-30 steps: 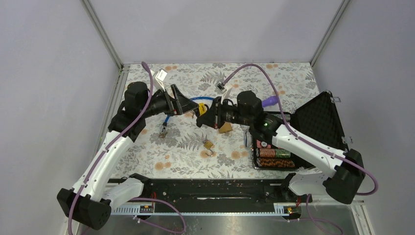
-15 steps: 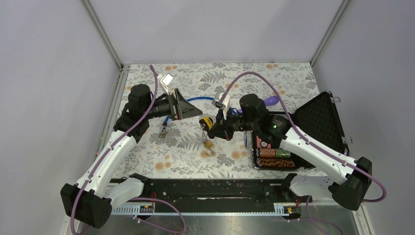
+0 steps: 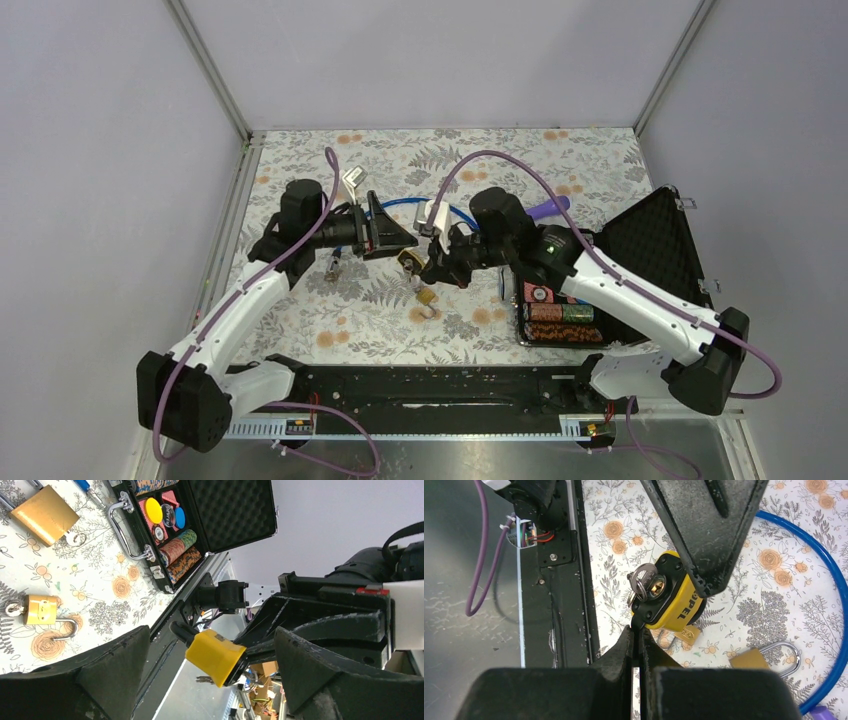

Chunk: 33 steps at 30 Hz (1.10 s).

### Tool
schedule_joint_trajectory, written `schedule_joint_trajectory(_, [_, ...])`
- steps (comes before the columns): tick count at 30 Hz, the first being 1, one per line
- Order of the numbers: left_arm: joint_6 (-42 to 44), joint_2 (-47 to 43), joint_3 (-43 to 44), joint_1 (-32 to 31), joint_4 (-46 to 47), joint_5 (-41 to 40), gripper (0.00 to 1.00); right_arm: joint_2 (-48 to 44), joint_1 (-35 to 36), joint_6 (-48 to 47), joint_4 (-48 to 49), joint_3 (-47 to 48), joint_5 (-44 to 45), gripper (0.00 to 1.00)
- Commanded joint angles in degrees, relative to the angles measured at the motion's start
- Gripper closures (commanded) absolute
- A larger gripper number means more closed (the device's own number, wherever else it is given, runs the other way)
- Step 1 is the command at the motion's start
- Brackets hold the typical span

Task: Lock with the key
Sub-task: Lock the lock.

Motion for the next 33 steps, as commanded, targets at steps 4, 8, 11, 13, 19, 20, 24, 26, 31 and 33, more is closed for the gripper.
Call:
schedule_joint_trajectory(4, [-8.26, 1.86, -3.04, -0.68, 2.75, 1.66, 0.14, 2.06, 2.83, -5.0, 1.3, 4.39, 5.39, 1.0])
schedule_joint_trajectory(8, [-11.88, 1.9, -5.44, -0.87, 1.46, 3.63, 0.18, 3.61, 3.94, -6.79, 0.75, 5.26, 10.15, 1.0])
schedule_joint_trajectory(11, [-7.98, 1.4, -4.14, -0.86, -7.72, 0.68, 0.15, 4.4, 4.13, -7.33, 0.73, 5.62, 12.24, 1.0])
schedule_joint_trajectory(13, [-6.1, 1.24, -3.0, -0.78, -11.9, -1.4, 0.13, 4.72, 4.22, -7.67, 0.73, 5.65, 12.91, 1.0])
schedule_joint_trajectory(19, [-16.05, 0.06, -5.5, -0.86, -7.09, -2.49, 0.12, 5.75, 5.31, -8.88, 0.79, 6.13, 14.32, 1.0])
schedule_joint_trajectory(20, [-18.85, -0.33, -6.52, -0.86, -4.79, -2.42, 0.12, 5.92, 5.58, -9.07, 0.77, 6.22, 14.07, 1.0])
schedule_joint_trajectory(24, [-26.99, -1.72, -9.72, -0.85, 1.46, -2.56, 0.12, 6.35, 6.34, -9.48, 1.46, 6.18, 14.06, 1.0])
schedule_joint_trajectory(26, [-28.61, -2.33, -10.29, -0.87, 2.02, -2.62, 0.12, 6.59, 6.52, -9.62, 1.6, 6.18, 13.96, 1.0])
schedule_joint_trajectory(31, [-30.19, -2.42, -10.95, -0.95, 2.04, -2.94, 0.16, 6.61, 7.09, -10.34, 2.46, 5.57, 12.11, 1.0])
schedule_joint_trajectory(33, [-30.93, -2.04, -11.52, -0.94, 2.86, -2.76, 0.22, 6.55, 7.32, -10.44, 2.72, 5.24, 11.47, 1.0])
